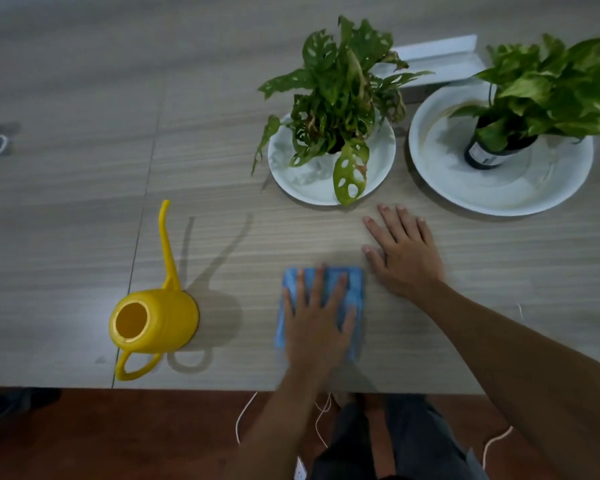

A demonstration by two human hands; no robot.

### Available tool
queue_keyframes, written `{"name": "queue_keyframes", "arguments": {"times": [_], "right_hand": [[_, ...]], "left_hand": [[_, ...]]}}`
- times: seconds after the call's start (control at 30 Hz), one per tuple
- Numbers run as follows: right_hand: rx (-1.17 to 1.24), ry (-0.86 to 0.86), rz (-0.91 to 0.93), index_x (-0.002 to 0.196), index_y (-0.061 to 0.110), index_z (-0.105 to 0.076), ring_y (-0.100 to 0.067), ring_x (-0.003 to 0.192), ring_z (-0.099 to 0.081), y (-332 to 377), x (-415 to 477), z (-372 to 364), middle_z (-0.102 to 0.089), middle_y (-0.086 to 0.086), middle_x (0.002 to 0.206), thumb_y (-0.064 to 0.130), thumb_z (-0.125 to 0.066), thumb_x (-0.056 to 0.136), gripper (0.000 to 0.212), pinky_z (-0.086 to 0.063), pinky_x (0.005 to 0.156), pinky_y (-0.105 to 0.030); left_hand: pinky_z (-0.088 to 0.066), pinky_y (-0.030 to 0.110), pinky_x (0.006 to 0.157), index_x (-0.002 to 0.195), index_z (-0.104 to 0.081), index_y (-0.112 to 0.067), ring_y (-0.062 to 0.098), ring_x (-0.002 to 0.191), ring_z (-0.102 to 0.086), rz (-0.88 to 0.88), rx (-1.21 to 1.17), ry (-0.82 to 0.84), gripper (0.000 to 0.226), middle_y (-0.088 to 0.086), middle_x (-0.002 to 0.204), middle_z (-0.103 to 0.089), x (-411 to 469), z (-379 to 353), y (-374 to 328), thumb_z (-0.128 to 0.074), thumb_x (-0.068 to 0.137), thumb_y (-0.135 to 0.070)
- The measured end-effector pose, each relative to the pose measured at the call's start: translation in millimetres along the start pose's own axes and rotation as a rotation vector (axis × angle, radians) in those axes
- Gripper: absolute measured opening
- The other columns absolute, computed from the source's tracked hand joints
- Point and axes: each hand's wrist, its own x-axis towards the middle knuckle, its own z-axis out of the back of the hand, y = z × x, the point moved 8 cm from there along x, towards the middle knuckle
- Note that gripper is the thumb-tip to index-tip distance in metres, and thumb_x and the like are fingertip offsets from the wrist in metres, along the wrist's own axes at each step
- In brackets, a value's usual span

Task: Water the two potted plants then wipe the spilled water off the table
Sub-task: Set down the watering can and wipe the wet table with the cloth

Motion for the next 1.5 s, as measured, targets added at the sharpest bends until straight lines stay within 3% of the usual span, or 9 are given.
{"name": "queue_keyframes", "arguments": {"times": [0.2,0.4,0.6,0.83,0.97,1.07,1.27,1.4,1.5], "right_hand": [[0.002,0.007,-0.008,0.154,0.038,-0.016,-0.022,0.151,-0.003,-1,-1,-3,-0.009,0.006,0.165,0.057,-0.021,0.098,0.059,-0.005,0.121,-0.048],[0.027,-0.015,-0.017,0.153,0.038,-0.019,-0.021,0.151,-0.005,-2,0,-1,-0.012,0.005,0.165,0.058,-0.023,0.097,0.060,-0.006,0.120,-0.048],[0.055,-0.015,0.032,0.153,0.034,-0.025,-0.021,0.151,-0.006,-8,-6,2,-0.015,0.003,0.164,0.054,-0.023,0.099,0.057,-0.007,0.120,-0.045],[0.034,-0.033,-0.001,0.153,0.038,-0.022,-0.018,0.151,-0.006,-27,-14,3,-0.013,0.004,0.164,0.055,-0.026,0.099,0.057,-0.009,0.120,-0.044],[0.030,-0.031,0.013,0.153,0.039,-0.019,-0.018,0.151,-0.005,-27,-16,2,-0.012,0.005,0.165,0.055,-0.025,0.100,0.056,-0.008,0.121,-0.044],[0.024,-0.016,0.004,0.154,0.039,-0.017,-0.018,0.151,-0.004,-27,-16,2,-0.011,0.005,0.165,0.055,-0.024,0.100,0.057,-0.008,0.121,-0.045],[0.035,-0.038,0.012,0.153,0.038,-0.021,-0.020,0.151,-0.008,-28,-14,1,-0.014,0.004,0.164,0.054,-0.027,0.099,0.057,-0.009,0.120,-0.047],[0.019,-0.030,0.013,0.154,0.039,-0.018,-0.019,0.151,-0.006,-27,-15,0,-0.012,0.005,0.165,0.054,-0.026,0.099,0.057,-0.009,0.120,-0.048],[0.026,-0.025,-0.004,0.153,0.040,-0.019,-0.018,0.151,-0.006,-28,-17,1,-0.012,0.006,0.165,0.054,-0.026,0.099,0.057,-0.008,0.121,-0.046]], "left_hand": [[-0.019,0.065,0.116,0.156,-0.028,-0.032,0.038,0.152,-0.015,0.388,0.065,-0.181,0.060,0.008,0.165,-0.024,-10,23,111,-0.033,0.101,-0.054],[-0.011,0.061,0.120,0.156,-0.026,-0.033,0.030,0.154,-0.008,0.058,0.030,-0.047,0.057,-0.005,0.167,-0.019,-5,-2,12,-0.030,0.102,-0.052],[-0.019,0.066,0.115,0.158,-0.022,-0.031,0.033,0.154,-0.010,0.378,0.046,-0.138,0.061,0.002,0.167,-0.017,-5,19,105,-0.025,0.102,-0.054],[-0.015,0.062,0.119,0.155,-0.024,-0.042,0.031,0.154,-0.010,-0.042,0.026,-0.036,0.059,-0.006,0.167,-0.018,-5,-5,-14,-0.035,0.099,-0.057],[-0.019,0.065,0.115,0.156,-0.023,-0.040,0.031,0.154,-0.011,0.242,0.049,-0.085,0.059,-0.002,0.167,-0.019,47,17,93,-0.025,0.100,-0.059],[-0.019,0.065,0.115,0.157,-0.023,-0.036,0.034,0.154,-0.009,0.353,0.030,-0.135,0.060,0.000,0.168,-0.016,-20,22,86,-0.026,0.102,-0.058],[-0.016,0.063,0.118,0.155,-0.025,-0.042,0.032,0.154,-0.011,-0.055,0.015,-0.040,0.059,-0.004,0.167,-0.019,9,-4,-15,-0.035,0.099,-0.058],[-0.019,0.065,0.115,0.156,-0.023,-0.039,0.033,0.154,-0.010,0.320,0.042,-0.132,0.059,0.000,0.167,-0.019,37,16,96,-0.028,0.100,-0.058],[-0.020,0.067,0.114,0.157,-0.021,-0.037,0.036,0.154,-0.009,0.365,0.032,-0.131,0.060,0.001,0.168,-0.016,-34,13,60,-0.028,0.101,-0.057]]}}
